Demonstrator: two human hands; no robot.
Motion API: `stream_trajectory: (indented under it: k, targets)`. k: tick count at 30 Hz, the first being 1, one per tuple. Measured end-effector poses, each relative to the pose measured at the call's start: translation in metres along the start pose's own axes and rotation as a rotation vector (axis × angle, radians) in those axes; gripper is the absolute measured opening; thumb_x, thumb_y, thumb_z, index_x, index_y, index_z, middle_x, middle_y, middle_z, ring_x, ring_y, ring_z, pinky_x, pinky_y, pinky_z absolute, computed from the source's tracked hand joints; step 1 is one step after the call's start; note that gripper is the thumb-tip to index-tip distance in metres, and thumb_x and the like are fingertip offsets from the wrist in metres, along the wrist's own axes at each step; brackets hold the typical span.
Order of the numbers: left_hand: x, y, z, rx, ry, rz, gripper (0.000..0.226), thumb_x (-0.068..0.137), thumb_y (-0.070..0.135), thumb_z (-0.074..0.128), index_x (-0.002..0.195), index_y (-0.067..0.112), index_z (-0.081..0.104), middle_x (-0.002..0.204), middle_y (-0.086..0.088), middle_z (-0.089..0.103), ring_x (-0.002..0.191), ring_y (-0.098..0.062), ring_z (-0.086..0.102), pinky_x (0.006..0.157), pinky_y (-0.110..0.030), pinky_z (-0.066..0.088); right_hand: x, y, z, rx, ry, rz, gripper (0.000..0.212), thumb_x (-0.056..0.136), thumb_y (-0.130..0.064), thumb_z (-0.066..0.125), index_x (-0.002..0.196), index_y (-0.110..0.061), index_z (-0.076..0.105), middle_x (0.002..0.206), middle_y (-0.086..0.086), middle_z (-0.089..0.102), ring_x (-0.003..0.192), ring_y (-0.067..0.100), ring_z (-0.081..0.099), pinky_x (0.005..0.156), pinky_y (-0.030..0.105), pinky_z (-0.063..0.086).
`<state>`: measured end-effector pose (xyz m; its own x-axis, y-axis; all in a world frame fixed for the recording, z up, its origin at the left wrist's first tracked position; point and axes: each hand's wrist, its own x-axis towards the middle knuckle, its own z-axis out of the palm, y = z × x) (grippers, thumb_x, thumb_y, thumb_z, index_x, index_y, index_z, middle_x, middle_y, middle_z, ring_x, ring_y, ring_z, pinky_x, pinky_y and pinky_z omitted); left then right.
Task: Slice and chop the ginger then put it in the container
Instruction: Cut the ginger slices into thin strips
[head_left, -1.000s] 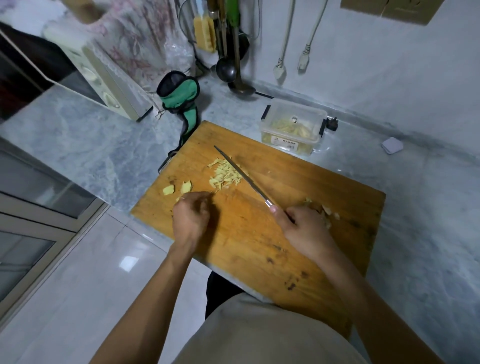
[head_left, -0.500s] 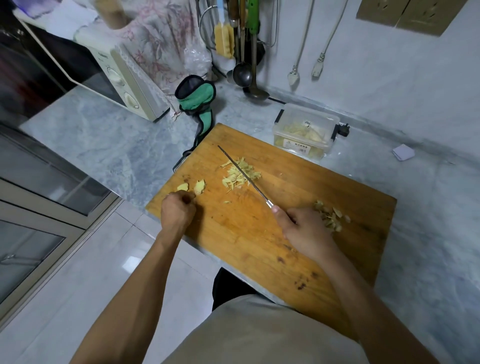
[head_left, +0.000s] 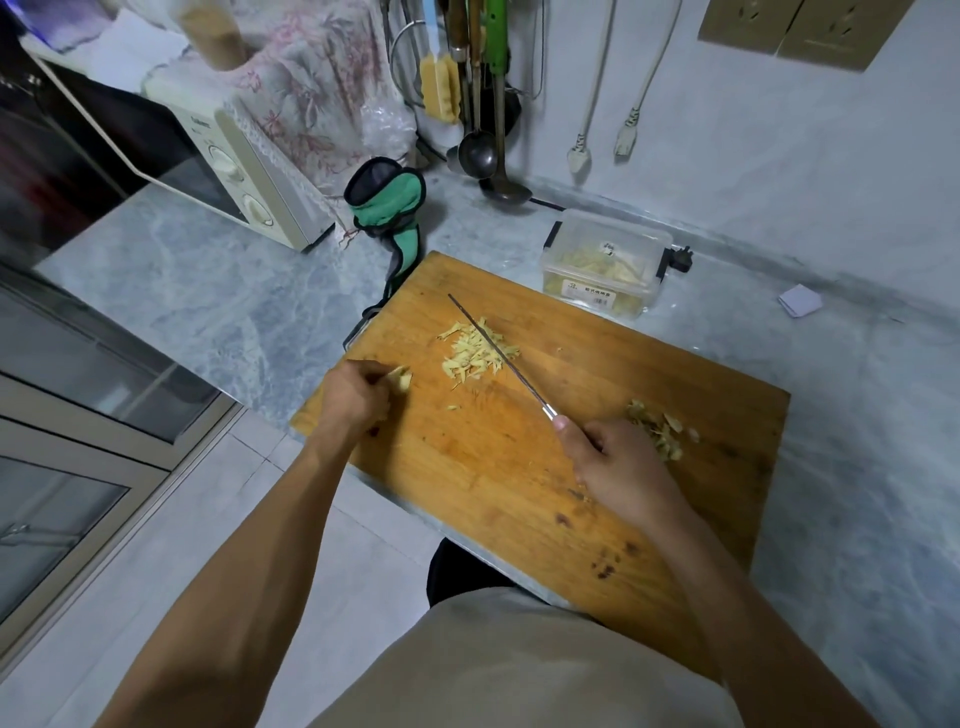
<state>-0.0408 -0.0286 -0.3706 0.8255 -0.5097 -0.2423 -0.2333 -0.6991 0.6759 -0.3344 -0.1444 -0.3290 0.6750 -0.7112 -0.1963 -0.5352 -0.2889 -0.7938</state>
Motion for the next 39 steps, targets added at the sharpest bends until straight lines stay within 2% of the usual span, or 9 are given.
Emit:
stream_trajectory:
  k: [4, 8, 11, 13, 17, 22, 31, 36, 39]
  targets:
    - [-0.017, -0.005, -0.002, -0.114, 0.156, -0.009, 0.02, 0.093, 0.031, 0.067, 0.1, 0.015, 0.076, 0.072, 0.005, 0.068, 0.047, 0.005, 0.058, 0.042, -0.008, 0.042, -0.001, 0.0, 0.002, 0.013, -0.002, 0.035, 0.068, 0.099, -0.058, 0.043, 0.07, 0.0, 0.061, 0.067, 0.018, 0.065, 0.054, 0.024, 0.058, 0.056, 0.031, 0.042]
    - [-0.037, -0.016, 0.008, -0.162, 0.168, -0.031, 0.014, 0.093, 0.022, 0.067, 0.098, 0.014, 0.077, 0.09, -0.002, 0.075, 0.069, -0.008, 0.066, 0.061, -0.018, 0.051, -0.003, 0.002, 0.004, 0.04, -0.005, 0.051, 0.068, 0.099, -0.058, 0.044, 0.074, 0.002, 0.062, 0.066, 0.018, 0.065, 0.051, 0.018, 0.056, 0.055, 0.032, 0.045]
    - [-0.05, -0.019, 0.015, -0.205, 0.178, -0.063, 0.011, 0.093, 0.018, 0.067, 0.095, 0.012, 0.077, 0.085, 0.005, 0.072, 0.069, 0.0, 0.063, 0.056, -0.006, 0.044, -0.005, 0.004, 0.004, 0.035, -0.007, 0.061, 0.068, 0.099, -0.058, 0.044, 0.076, 0.003, 0.063, 0.067, 0.018, 0.066, 0.054, 0.028, 0.061, 0.055, 0.039, 0.05]
    - [-0.055, -0.019, 0.017, -0.224, 0.191, -0.092, 0.008, 0.093, 0.018, 0.067, 0.09, 0.015, 0.074, 0.078, 0.007, 0.07, 0.063, 0.0, 0.061, 0.056, -0.013, 0.046, -0.007, 0.005, 0.004, 0.042, -0.007, 0.067, 0.068, 0.099, -0.058, 0.044, 0.077, 0.004, 0.063, 0.067, 0.018, 0.066, 0.059, 0.032, 0.063, 0.057, 0.043, 0.052]
    - [-0.066, -0.024, 0.02, -0.003, 0.18, 0.0, 0.004, 0.09, 0.019, 0.064, 0.094, 0.017, 0.064, 0.082, 0.0, 0.068, 0.067, -0.017, 0.061, 0.058, -0.026, 0.049, -0.012, 0.008, 0.008, 0.056, -0.02, 0.093, 0.068, 0.098, -0.059, 0.046, 0.076, 0.003, 0.063, 0.066, 0.017, 0.065, 0.053, 0.024, 0.058, 0.057, 0.046, 0.052]
    - [-0.076, -0.032, 0.032, 0.338, 0.105, 0.205, 0.032, 0.088, 0.018, 0.06, 0.12, 0.019, 0.064, 0.104, -0.006, 0.061, 0.085, -0.03, 0.06, 0.063, -0.032, 0.048, -0.015, 0.01, 0.01, 0.048, -0.027, 0.09, 0.071, 0.097, -0.062, 0.045, 0.077, 0.005, 0.063, 0.066, 0.019, 0.064, 0.057, 0.032, 0.06, 0.055, 0.047, 0.051]
    - [-0.087, -0.026, 0.037, 0.572, 0.075, 0.318, 0.021, 0.088, 0.003, 0.056, 0.104, 0.011, 0.067, 0.09, -0.015, 0.065, 0.077, -0.034, 0.062, 0.061, -0.035, 0.048, -0.019, 0.011, 0.007, 0.061, -0.019, 0.12, 0.066, 0.099, -0.057, 0.047, 0.081, 0.004, 0.065, 0.071, 0.02, 0.066, 0.055, 0.027, 0.06, 0.056, 0.044, 0.052]
    - [-0.098, -0.038, 0.042, 0.557, 0.094, 0.361, 0.018, 0.088, 0.006, 0.057, 0.103, 0.011, 0.064, 0.09, -0.011, 0.067, 0.074, -0.034, 0.064, 0.056, -0.031, 0.046, -0.019, 0.012, 0.007, 0.054, -0.022, 0.115, 0.07, 0.098, -0.059, 0.045, 0.08, 0.006, 0.064, 0.071, 0.022, 0.066, 0.058, 0.033, 0.061, 0.055, 0.043, 0.05]
    - [-0.104, -0.038, 0.044, 0.351, 0.13, 0.322, 0.03, 0.088, 0.004, 0.055, 0.112, 0.012, 0.07, 0.11, -0.01, 0.07, 0.093, -0.034, 0.066, 0.068, -0.037, 0.056, -0.02, 0.013, 0.008, 0.066, -0.046, 0.127, 0.072, 0.097, -0.061, 0.045, 0.08, 0.007, 0.062, 0.071, 0.023, 0.064, 0.053, 0.022, 0.054, 0.054, 0.036, 0.044]
